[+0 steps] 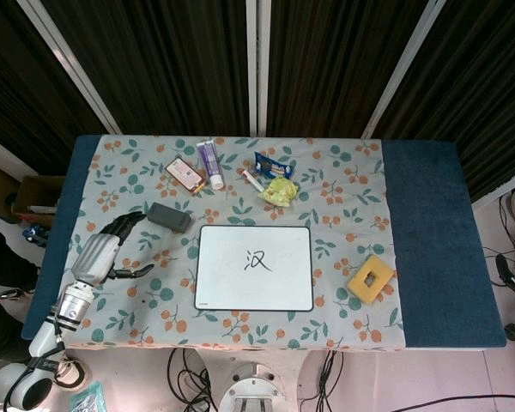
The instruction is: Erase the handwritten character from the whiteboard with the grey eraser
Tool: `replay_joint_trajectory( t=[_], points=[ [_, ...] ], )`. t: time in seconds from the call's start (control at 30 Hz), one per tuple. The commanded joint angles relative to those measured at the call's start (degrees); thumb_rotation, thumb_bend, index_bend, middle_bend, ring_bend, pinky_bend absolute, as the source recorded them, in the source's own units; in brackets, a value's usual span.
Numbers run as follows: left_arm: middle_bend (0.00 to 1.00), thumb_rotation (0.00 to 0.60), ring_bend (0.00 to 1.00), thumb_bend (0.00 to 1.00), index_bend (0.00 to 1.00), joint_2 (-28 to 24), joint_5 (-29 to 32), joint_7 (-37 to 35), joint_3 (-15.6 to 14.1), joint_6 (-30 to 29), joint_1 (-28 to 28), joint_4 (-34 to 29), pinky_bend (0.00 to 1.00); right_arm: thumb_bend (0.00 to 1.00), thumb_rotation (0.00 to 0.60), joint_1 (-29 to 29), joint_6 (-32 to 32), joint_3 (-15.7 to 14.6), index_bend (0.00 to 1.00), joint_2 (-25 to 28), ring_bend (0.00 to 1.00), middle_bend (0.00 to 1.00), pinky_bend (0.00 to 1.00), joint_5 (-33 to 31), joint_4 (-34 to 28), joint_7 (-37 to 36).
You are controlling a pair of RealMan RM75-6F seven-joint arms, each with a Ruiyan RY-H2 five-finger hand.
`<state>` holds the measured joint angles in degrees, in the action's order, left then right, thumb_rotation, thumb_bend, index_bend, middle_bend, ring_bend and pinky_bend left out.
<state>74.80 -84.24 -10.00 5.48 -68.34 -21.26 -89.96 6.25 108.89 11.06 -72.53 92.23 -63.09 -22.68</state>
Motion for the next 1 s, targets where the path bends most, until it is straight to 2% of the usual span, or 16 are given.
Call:
replay_joint_trajectory(
  t=[0.03, 0.43, 0.6, 0.67, 0.87, 1.0],
  points=[
    [0.08, 0.384, 0.08, 0.15, 0.09, -0.09, 0.21, -0.02, 0.06, 0.03, -0.17, -0.10, 0.20, 0.23, 0.600, 0.02, -0.36, -0.06, 0.00, 0.14, 0.00, 0.00, 0.00, -0.11, -0.35, -0.19],
    [0.08, 0.384, 0.08, 0.15, 0.09, -0.36, 0.44, 0.41, -0.45, 0.82, -1.06, -0.44, 0.20, 0.23, 0.600, -0.26, -0.95, -0.31, 0.00, 0.52, 0.00, 0.00, 0.00, -0.42, -1.81, -1.56],
    [0.08, 0.379, 0.08, 0.15, 0.10, -0.86, -0.67, 2.02, 0.21, 3.90, -4.25, 1.24, 0.20, 0.24, 0.600, -0.79, -0.74, -0.52, 0.00, 1.41, 0.00, 0.00, 0.00, -0.33, -3.17, -2.42],
    [0.08, 0.409, 0.08, 0.15, 0.10, -1.09, -1.33, 4.59, 0.94, 5.38, -6.29, 1.97, 0.20, 0.24, 0.600, -0.97, -0.67, -0.51, 0.00, 1.80, 0.00, 0.00, 0.00, -0.37, -3.72, -2.56],
    [0.08, 0.577, 0.08, 0.16, 0.10, -1.75, -1.61, 13.54, 2.50, 13.97, -13.94, 4.63, 0.20, 0.24, 0.600, -1.28, 0.78, -0.53, 0.00, 2.85, 0.00, 0.00, 0.00, 0.88, -5.84, -1.85],
    [0.09, 0.600, 0.08, 0.17, 0.11, -0.04, -2.14, 18.56, 3.04, 17.90, -18.38, 8.47, 0.20, 0.24, 0.600, -1.49, 0.96, -0.81, 0.00, 3.04, 0.00, 0.00, 0.00, 1.34, -6.65, -0.89]
  ],
)
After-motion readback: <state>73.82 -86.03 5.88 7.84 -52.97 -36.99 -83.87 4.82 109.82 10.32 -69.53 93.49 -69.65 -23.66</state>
